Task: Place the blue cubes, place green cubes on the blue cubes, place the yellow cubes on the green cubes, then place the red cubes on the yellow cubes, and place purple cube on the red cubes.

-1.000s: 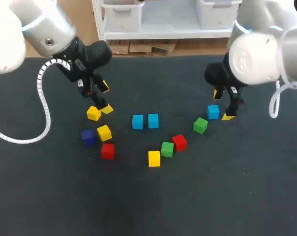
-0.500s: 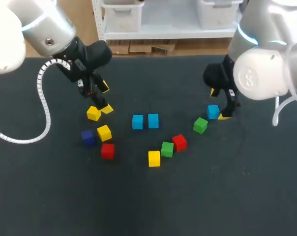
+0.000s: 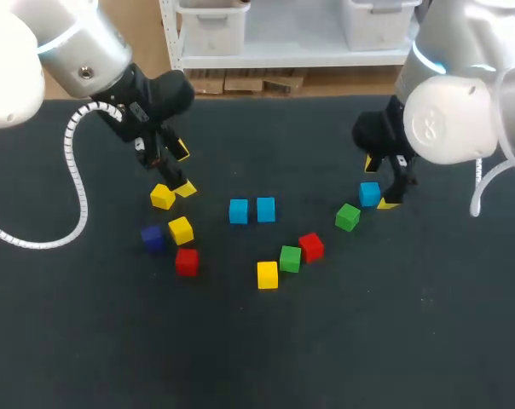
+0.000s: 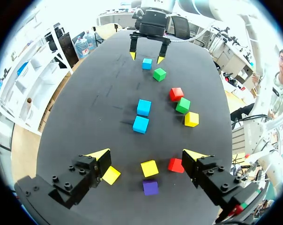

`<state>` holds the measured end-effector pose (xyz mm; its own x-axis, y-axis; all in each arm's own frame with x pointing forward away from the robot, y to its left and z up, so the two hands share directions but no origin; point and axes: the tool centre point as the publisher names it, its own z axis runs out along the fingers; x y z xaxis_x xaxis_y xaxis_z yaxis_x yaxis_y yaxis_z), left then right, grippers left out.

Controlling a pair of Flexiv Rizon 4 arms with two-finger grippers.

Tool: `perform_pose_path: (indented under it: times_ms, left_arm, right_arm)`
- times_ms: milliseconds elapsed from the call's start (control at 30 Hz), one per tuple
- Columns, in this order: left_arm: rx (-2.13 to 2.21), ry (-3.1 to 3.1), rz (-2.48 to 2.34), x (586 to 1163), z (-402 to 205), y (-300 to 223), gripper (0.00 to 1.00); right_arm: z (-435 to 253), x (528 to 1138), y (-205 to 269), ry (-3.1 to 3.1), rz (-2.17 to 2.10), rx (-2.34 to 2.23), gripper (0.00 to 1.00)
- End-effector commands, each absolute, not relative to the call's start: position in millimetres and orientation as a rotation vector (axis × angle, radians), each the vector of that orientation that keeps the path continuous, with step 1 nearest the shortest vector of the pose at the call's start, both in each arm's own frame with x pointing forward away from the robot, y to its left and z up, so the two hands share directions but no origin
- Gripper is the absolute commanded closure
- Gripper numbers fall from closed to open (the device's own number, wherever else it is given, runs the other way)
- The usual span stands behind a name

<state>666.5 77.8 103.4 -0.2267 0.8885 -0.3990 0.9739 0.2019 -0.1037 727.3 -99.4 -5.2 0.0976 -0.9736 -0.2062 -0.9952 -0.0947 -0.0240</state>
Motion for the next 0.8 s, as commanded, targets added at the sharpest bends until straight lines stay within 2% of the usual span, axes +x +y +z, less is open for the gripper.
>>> perform_pose_path:
  times_ms: [33, 67, 100, 133, 300, 433, 500, 567, 600, 800]
  left_arm:
    - [1.773, 2.223, -0.493, 667, 103, 78, 0.0]
    - [1.773, 2.223, -0.493, 667, 103, 78, 0.0]
    - [1.773, 2.223, -0.493, 667, 103, 78, 0.0]
    - [1.773, 2.223, -0.493, 667, 103, 78, 0.0]
    - [1.773, 2.223, -0.493, 667, 103, 78, 0.0]
    - [1.773, 2.223, -0.493, 667, 103, 78, 0.0]
    - [1.773, 2.223, -0.493, 667, 103, 78, 0.0]
    - [1.773, 2.223, -0.493, 667, 103, 78, 0.0]
    - [1.773, 2.223, -0.493, 667, 103, 78, 0.0]
    - [1.773, 2.223, -0.493, 667, 103, 78, 0.0]
  right_arm:
    - [-7, 735, -98, 2.006, 0.24, -2.215, 0.32]
    - [-6, 735, -97, 2.005, 0.243, -2.216, 0.33]
    - [-6, 735, -97, 2.006, 0.248, -2.217, 0.51]
    - [-5, 735, -96, 2.007, 0.253, -2.216, 0.54]
    - [-2, 734, -94, 2.006, 0.271, -2.219, 0.5]
    - [-3, 732, -91, 2.002, 0.286, -2.224, 0.55]
    - [-4, 731, -91, 2.001, 0.292, -2.226, 0.65]
    - [-5, 730, -90, 2.001, 0.296, -2.228, 0.92]
    - [-5, 730, -89, 2.001, 0.299, -2.227, 1.0]
    - [-3, 725, -88, 2.001, 0.335, -2.228, 1.0]
